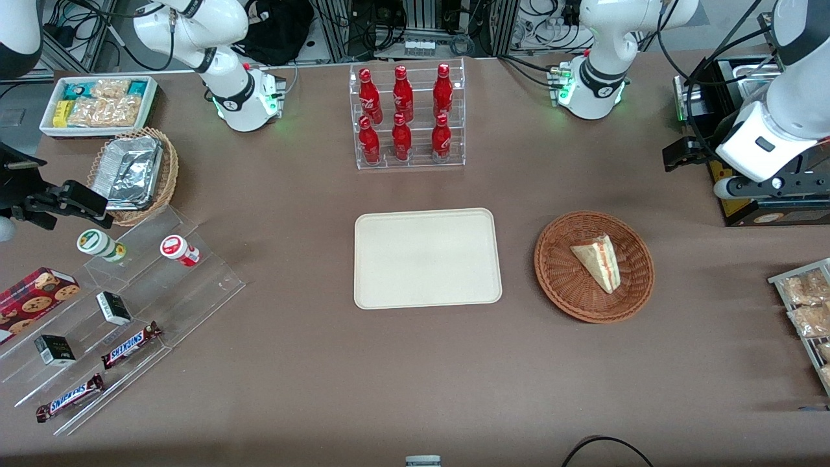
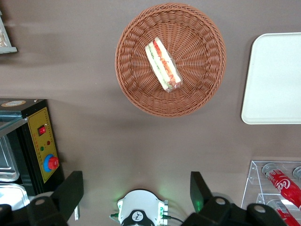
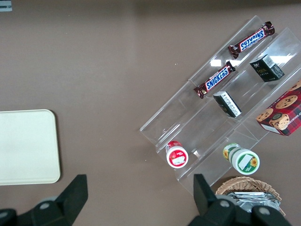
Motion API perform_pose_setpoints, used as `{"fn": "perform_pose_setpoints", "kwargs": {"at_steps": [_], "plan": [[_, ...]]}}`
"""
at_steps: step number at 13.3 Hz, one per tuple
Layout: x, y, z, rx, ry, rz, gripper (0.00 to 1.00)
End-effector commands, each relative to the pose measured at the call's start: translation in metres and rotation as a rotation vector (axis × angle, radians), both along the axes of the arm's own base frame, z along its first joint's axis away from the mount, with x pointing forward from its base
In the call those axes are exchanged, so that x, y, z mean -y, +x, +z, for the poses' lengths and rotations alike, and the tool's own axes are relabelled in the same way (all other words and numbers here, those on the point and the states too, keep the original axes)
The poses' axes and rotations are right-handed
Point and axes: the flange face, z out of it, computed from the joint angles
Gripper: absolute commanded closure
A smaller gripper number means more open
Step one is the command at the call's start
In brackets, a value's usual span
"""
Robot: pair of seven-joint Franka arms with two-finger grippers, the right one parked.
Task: Place sandwich from basket to tray
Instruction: 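Move the left gripper over the wrapped sandwich in the wicker basket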
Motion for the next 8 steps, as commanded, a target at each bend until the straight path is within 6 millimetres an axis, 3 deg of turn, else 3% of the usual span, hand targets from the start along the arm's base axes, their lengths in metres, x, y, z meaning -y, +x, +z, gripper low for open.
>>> {"fn": "perform_pose_setpoints", "kwargs": {"at_steps": [1, 3, 8], "plan": [[0.007, 0.003, 0.004, 0.032, -0.014, -0.008, 0.00], [0.009, 0.005, -0.005, 0.021, -0.031, -0.011, 0.00], [0.012, 0.007, -0.066, -0.065, -0.016, -0.017, 0.00]]}}
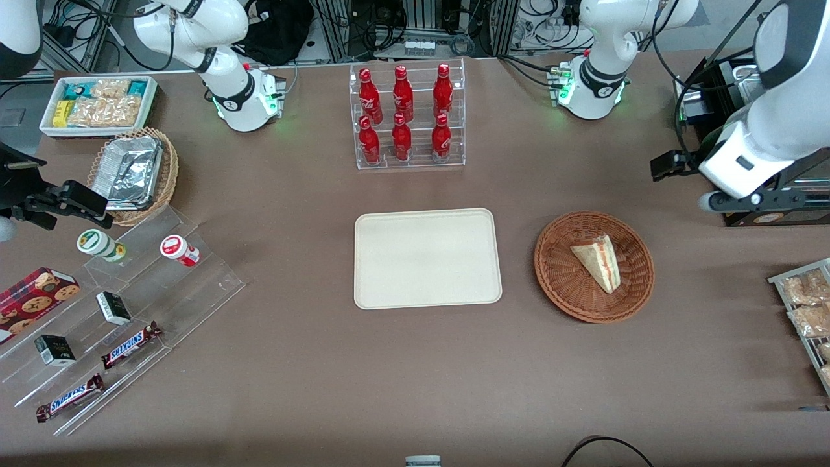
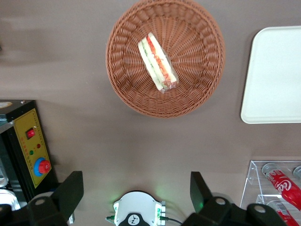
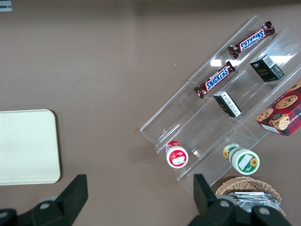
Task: Place sandwich from basket to tray
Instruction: 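Move the left gripper over the wrapped sandwich in the wicker basket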
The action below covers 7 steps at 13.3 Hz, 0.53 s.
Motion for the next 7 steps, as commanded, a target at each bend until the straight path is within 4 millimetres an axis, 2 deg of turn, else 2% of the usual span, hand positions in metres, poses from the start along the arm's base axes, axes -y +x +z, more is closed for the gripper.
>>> {"fn": "perform_pose_setpoints", "kwargs": {"at_steps": [1, 3, 7], "plan": [[0.010, -0.005, -0.041, -0.014, -0.001, -0.016, 0.00], [0.016, -0.008, -0.072, 0.001, 0.000, -0.025, 0.00], [0.014, -0.020, -0.122, 0.044, -0.003, -0.026, 0.00]]}}
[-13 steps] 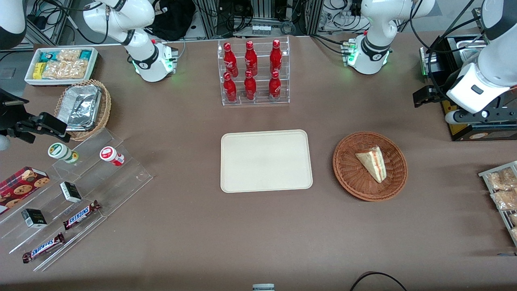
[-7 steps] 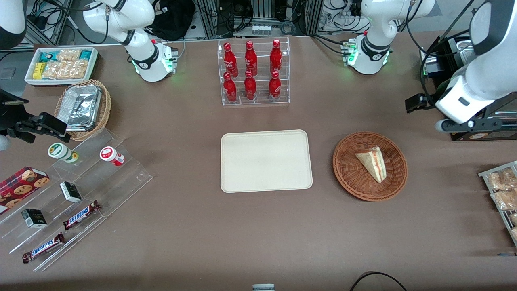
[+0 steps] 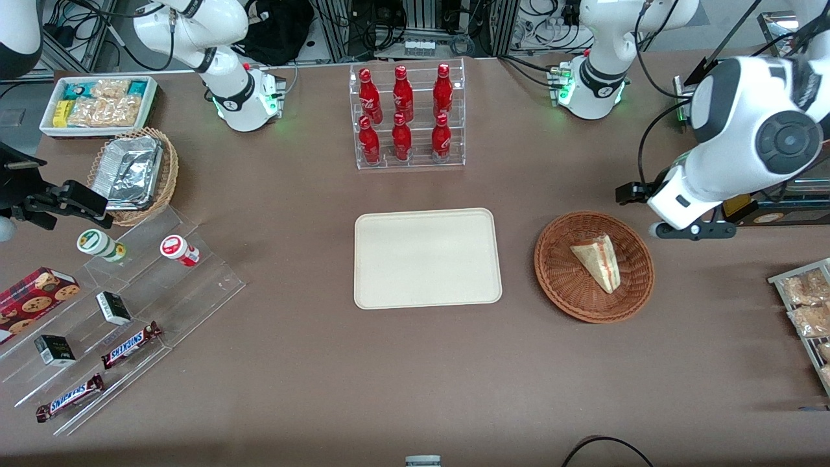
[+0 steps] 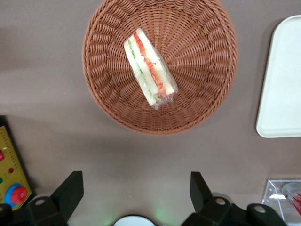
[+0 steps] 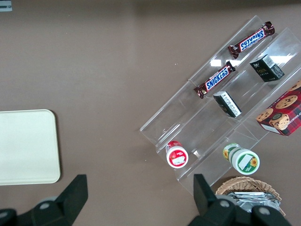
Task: Place sandwich from basket to tray
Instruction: 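Move the left gripper over the wrapped sandwich in the wicker basket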
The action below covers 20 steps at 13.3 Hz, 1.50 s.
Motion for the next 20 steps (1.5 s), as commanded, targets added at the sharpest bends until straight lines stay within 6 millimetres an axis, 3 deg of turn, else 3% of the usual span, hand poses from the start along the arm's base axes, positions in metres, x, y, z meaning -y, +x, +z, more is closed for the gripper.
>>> {"fn": "perform_pose_setpoints", "kwargs": {"at_steps": [1, 6, 11, 20], "plan": [[-0.001, -0.020, -0.026, 0.047, -0.003, 0.002, 0.00], [-0.002, -0.031, -0.071, 0.130, -0.011, 0.026, 0.00], [0.010, -0.030, -0.099, 0.237, -0.003, 0.240, 0.00], [0.013, -0.027, -0.164, 0.318, -0.010, 0.618, 0.00]]}}
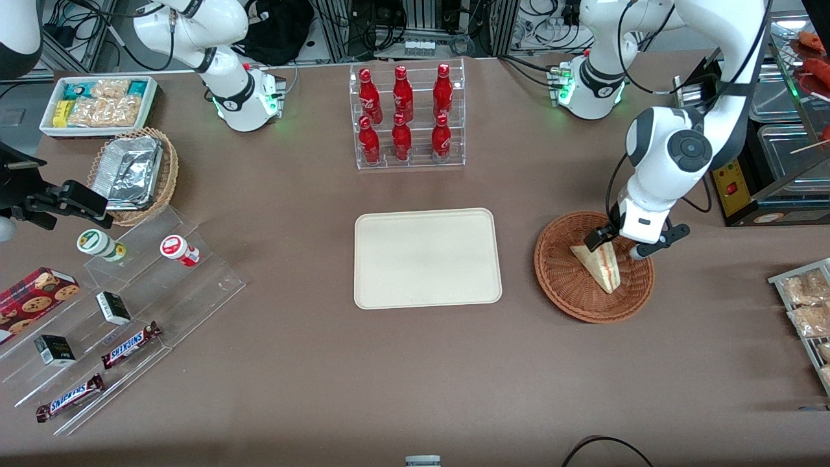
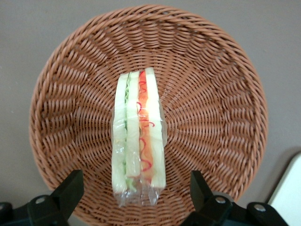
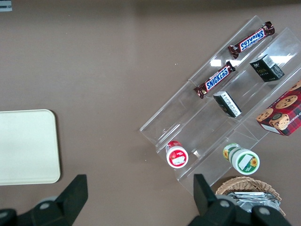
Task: Place sandwich from basket to tray
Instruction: 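Lower the left gripper and close it on the sandwich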
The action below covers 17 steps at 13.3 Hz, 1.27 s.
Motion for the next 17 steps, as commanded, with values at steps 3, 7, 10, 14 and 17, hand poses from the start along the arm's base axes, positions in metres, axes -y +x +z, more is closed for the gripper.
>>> {"fn": "perform_pose_setpoints", "kwargs": {"at_steps": [3, 7, 10, 14, 17], "plan": [[0.005, 0.004, -0.027, 0.004, -0.023, 0.158, 0.00], [0.005, 0.004, -0.034, -0.004, -0.022, 0.158, 0.59], [0.004, 0.004, -0.031, -0.003, -0.021, 0.153, 0.90], [0.005, 0.008, -0.011, 0.009, -0.017, 0.138, 0.91], [0.034, 0.014, 0.025, -0.098, 0.015, 0.077, 0.91]]}}
